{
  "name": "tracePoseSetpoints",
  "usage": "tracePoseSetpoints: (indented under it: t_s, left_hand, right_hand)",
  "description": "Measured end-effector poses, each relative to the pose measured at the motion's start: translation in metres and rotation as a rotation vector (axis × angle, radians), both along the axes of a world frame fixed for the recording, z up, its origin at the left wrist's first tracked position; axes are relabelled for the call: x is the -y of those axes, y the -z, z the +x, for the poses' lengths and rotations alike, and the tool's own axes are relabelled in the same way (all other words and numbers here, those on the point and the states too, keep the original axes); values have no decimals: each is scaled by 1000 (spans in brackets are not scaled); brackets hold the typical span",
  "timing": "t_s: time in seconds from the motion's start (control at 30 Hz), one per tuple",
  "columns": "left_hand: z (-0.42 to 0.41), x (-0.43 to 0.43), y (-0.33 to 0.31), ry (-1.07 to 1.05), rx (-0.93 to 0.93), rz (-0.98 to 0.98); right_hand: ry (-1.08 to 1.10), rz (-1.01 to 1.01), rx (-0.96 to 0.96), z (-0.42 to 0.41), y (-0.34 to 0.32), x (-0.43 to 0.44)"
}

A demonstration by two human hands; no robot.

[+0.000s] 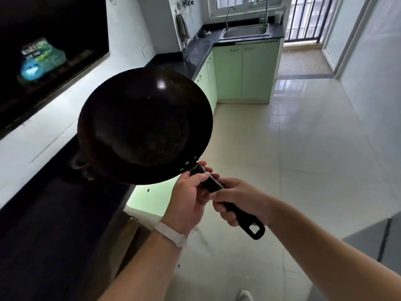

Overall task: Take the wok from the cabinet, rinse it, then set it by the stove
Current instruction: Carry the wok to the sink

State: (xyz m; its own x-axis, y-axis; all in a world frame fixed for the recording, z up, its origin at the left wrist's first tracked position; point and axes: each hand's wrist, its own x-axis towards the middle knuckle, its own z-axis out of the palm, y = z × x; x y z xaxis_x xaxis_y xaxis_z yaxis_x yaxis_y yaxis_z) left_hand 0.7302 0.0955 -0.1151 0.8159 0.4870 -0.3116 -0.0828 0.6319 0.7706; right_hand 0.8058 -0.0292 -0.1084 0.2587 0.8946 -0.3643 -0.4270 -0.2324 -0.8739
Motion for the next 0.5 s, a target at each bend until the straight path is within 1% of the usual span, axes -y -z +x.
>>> tracePoseSetpoints:
  t_s: [0.33,0.5]
  left_hand:
    - [110,10,7,213,36,8]
    - [186,2,11,327,54,18]
  right_hand:
    - [198,-30,44,80,-4,23]
    - [307,-43,56,140,-1,21]
